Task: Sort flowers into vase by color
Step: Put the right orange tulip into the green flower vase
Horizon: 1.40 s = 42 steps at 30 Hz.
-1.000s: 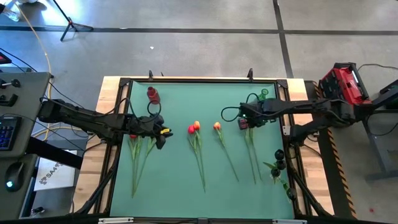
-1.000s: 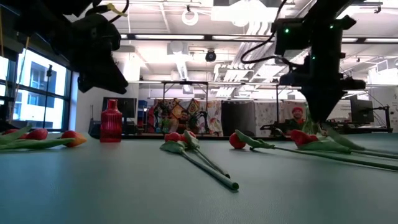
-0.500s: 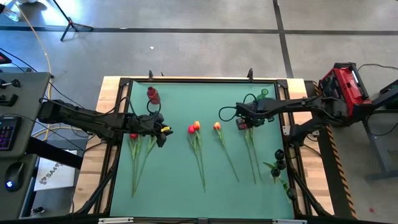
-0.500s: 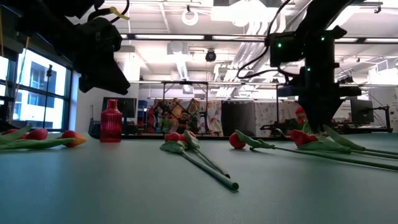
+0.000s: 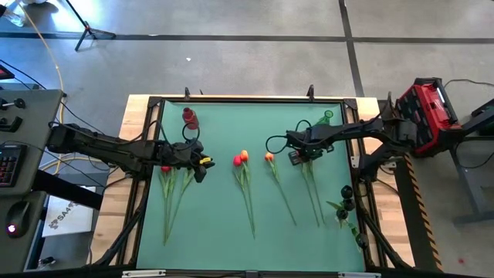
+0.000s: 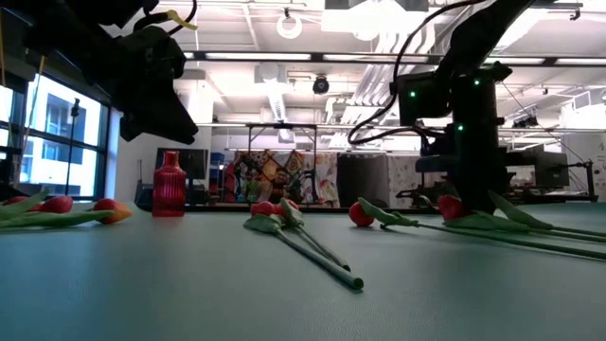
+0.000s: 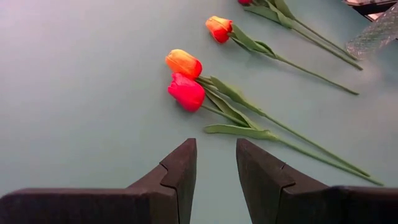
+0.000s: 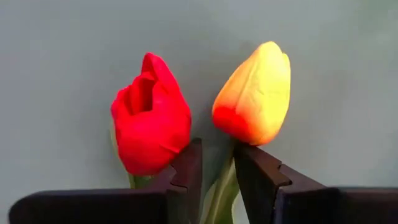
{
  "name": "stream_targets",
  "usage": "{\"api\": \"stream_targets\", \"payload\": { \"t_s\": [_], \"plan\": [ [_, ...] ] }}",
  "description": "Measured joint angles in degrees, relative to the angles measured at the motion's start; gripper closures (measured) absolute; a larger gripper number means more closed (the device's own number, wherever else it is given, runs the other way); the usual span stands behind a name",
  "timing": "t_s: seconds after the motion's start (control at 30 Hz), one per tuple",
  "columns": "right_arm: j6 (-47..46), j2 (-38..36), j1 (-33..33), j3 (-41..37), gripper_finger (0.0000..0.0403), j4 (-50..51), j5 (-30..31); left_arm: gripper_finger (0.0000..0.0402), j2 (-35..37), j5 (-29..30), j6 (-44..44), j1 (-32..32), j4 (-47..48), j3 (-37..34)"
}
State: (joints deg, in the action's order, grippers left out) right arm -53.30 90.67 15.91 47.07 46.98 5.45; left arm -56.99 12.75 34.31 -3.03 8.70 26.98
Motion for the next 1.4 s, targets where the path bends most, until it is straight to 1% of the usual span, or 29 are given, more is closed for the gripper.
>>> {"api": "stream_targets", "payload": {
  "t_s": [0.07, 0.2, 0.27, 0.33, 0.43, 0.57, 0.63, 0.9, 1.03, 1.13, 1.27, 1.4],
  "plan": [
    [0.81, 0.46, 0.30, 0.00, 0.0341, -0.15, -0.59, 0.0298, 0.00, 0.00, -0.01, 0.00, 0.00, 0.00],
    [1.13, 0.79, 1.21, 0.00, 0.0392, -0.13, -0.57, 0.0298, 0.00, 0.00, -0.01, 0.00, 0.00, 0.00],
    [1.65, 0.79, 1.55, 0.00, 0.0395, -0.14, -1.13, 0.0298, 0.00, -0.02, -0.01, 0.00, 0.01, 0.00],
    [2.84, 0.75, 1.83, 0.10, 0.0393, -0.07, -3.12, 0.0298, 0.00, -0.05, 0.14, 0.00, 0.01, 0.00],
    [3.87, -0.34, 1.36, 1.23, 0.0400, -0.02, -5.60, 0.0298, 0.00, -0.61, 1.11, -0.02, 0.01, 0.00],
    [2.97, -3.34, 0.41, 4.03, 0.0400, 0.09, -4.57, 0.0298, 0.00, -1.75, 1.62, -0.15, 0.01, 0.00],
    [2.76, -5.07, 0.12, 5.88, 0.0401, 0.52, -1.76, 0.0298, 0.00, -2.25, 1.62, -0.15, 0.01, 0.00],
    [2.27, -11.00, -0.32, 15.77, 0.0402, 5.38, 14.79, 0.0298, 0.00, -5.34, 0.83, -0.15, 0.04, 0.00],
    [1.47, -12.32, -0.32, 21.34, 0.0402, 5.34, 22.63, 0.0298, 0.00, -7.39, -1.63, -0.13, 0.19, 0.00],
    [1.47, -12.35, -0.48, 25.77, 0.0402, 4.89, 27.32, 0.0298, 0.00, -8.33, -2.40, -0.13, 0.41, 0.00],
    [5.77, -12.35, -1.16, 31.56, 0.0403, 4.73, 35.10, 0.0298, 0.00, -9.24, -5.10, 0.28, 0.45, 0.00],
    [10.13, -12.35, -0.80, 37.93, 0.0403, 10.21, 46.36, 0.0298, 0.00, -9.09, -5.61, 2.24, 0.42, 0.00]
  ]
}}
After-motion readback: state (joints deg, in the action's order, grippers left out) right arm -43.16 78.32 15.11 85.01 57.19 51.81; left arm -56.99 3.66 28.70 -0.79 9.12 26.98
